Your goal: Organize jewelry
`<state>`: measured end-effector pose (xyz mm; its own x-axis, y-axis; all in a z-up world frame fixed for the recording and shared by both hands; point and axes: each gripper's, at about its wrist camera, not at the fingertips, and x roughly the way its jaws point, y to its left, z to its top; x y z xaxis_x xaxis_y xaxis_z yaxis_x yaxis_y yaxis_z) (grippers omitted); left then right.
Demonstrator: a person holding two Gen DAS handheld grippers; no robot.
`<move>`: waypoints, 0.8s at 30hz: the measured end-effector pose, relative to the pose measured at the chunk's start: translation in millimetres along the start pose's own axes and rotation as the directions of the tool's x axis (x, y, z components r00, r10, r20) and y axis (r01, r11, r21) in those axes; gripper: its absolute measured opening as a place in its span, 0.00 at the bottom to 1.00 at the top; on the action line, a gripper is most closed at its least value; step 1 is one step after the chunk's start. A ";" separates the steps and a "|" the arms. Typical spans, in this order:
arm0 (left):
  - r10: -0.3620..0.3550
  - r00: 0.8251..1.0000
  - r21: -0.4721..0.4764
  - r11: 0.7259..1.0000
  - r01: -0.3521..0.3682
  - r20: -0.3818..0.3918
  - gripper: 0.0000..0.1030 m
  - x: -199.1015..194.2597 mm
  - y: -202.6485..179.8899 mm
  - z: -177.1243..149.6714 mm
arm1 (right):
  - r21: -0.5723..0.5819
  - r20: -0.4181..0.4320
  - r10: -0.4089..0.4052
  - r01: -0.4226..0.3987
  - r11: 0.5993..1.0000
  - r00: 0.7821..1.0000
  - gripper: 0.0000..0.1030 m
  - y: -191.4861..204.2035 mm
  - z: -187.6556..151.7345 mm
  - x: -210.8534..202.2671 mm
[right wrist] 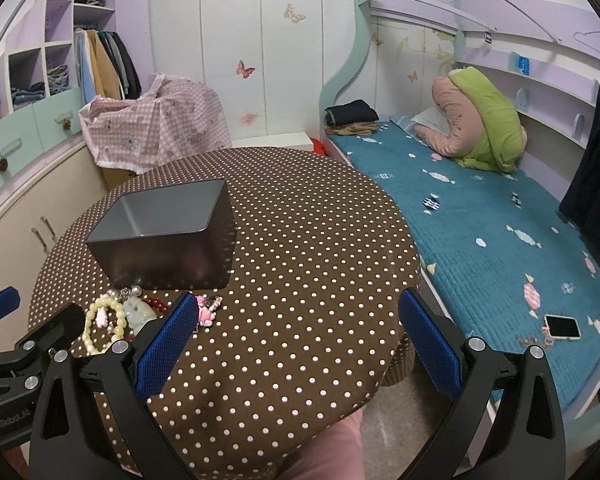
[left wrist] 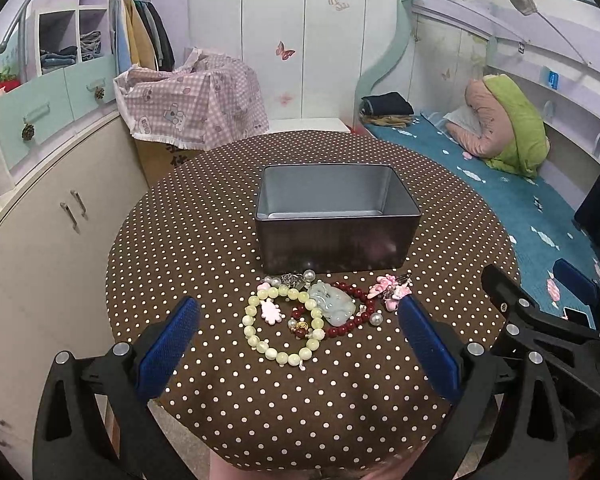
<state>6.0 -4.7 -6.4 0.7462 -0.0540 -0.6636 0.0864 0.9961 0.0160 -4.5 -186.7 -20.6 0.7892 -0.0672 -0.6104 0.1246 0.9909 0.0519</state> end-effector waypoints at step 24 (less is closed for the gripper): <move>0.025 0.999 -0.033 0.999 -0.026 -0.028 0.93 11.3 25.7 -3.6 | -0.049 -0.029 0.042 -0.044 0.998 0.999 0.94 21.5 -6.5 9.8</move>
<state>14.3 20.6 -16.2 0.7295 -0.0267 -0.6834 0.0448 0.9990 0.0088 2.0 -165.3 -30.6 0.7757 -0.0216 -0.6307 0.0601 0.9974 0.0398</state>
